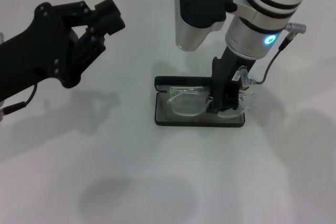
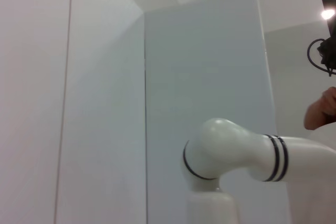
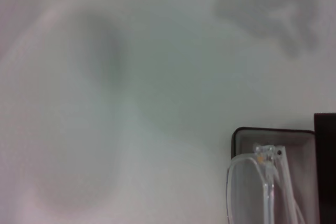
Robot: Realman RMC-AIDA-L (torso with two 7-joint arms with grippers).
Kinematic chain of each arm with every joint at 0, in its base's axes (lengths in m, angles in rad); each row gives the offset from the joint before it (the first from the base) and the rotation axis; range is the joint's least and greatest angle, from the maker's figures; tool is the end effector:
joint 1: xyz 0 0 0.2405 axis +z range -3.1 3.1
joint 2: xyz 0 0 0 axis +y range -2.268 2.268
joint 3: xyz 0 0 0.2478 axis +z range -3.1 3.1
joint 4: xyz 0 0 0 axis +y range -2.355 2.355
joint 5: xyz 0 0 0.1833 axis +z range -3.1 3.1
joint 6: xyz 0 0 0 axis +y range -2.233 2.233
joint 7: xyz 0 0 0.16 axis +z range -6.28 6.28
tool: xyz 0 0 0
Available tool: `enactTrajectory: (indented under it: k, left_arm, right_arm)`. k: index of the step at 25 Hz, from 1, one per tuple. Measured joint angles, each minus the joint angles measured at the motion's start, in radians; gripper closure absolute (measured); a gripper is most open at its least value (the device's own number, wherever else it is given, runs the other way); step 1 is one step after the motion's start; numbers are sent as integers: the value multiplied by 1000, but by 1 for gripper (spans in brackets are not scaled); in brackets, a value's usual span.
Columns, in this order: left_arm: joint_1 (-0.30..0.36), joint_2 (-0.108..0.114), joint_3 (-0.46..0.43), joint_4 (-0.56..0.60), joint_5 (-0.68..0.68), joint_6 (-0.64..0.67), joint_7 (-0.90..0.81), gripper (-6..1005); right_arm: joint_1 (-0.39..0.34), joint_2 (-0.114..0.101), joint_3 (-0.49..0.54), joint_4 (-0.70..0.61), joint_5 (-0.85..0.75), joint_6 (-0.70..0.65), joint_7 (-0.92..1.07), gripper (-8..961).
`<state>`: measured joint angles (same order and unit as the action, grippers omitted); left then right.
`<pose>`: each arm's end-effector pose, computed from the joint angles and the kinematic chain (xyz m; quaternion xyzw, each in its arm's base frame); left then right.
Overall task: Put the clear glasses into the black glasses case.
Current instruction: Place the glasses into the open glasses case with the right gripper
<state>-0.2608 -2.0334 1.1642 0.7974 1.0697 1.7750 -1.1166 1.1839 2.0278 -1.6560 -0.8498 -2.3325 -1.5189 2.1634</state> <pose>-0.1797 0.2568 0.0508 -0.8446 -0.0198 -0.5091 0.1646 0.0781 0.3534 -0.0700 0.9636 0.0196 0.2664 0.0058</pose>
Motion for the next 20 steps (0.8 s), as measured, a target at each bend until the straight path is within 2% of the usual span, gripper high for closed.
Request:
enactTrajectory:
  k: [3,6,9,20]
  left_arm:
    - [0,17,-1,0,15,44,0,843]
    - [7,45,-10,0,42,102,-4,842]
    - [18,58,-20,0,64,133,-8,842]
    - [64,49,-36,-7,92,148,-2,841]
  right_arm:
    - [-3,0,-5,20,7,16,-7,836]
    - [-8,0,-8,28,7,25,-15,836]
    - [-13,0,-8,32,8,33,-23,836]
    - [-14,0,-15,47,28,71,-58,837]
